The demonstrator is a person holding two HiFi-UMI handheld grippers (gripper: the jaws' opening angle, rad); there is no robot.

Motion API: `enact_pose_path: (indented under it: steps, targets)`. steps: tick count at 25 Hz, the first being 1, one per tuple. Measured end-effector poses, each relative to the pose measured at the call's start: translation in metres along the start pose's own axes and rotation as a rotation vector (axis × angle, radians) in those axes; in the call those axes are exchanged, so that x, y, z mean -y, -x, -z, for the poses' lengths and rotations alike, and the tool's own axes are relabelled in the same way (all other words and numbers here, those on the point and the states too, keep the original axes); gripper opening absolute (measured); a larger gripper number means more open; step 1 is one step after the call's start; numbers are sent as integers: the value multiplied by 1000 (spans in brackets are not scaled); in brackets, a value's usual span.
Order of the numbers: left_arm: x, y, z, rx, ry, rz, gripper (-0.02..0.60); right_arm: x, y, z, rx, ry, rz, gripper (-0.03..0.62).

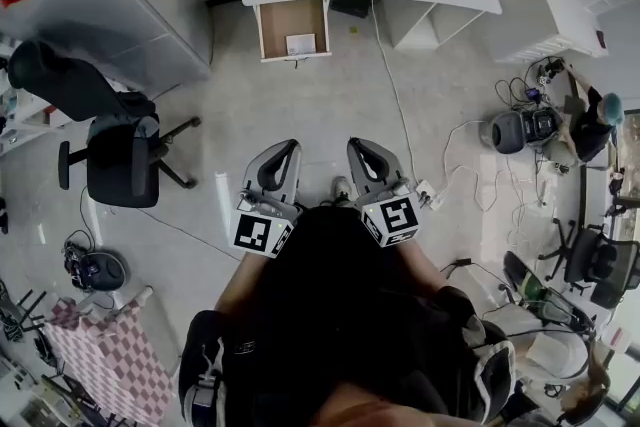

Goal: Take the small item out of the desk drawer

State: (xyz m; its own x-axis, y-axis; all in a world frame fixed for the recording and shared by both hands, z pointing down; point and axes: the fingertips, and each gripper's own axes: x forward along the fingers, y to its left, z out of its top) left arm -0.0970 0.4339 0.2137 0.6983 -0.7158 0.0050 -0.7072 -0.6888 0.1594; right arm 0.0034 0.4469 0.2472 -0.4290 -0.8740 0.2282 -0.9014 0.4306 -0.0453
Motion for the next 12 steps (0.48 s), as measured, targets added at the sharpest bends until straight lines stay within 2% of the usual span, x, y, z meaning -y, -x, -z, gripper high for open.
enact_pose_path:
  steps: [12]
  targets:
    - [-68,17,26,-60,52,-1,11,-14,-49,10,-34,-45,76,26]
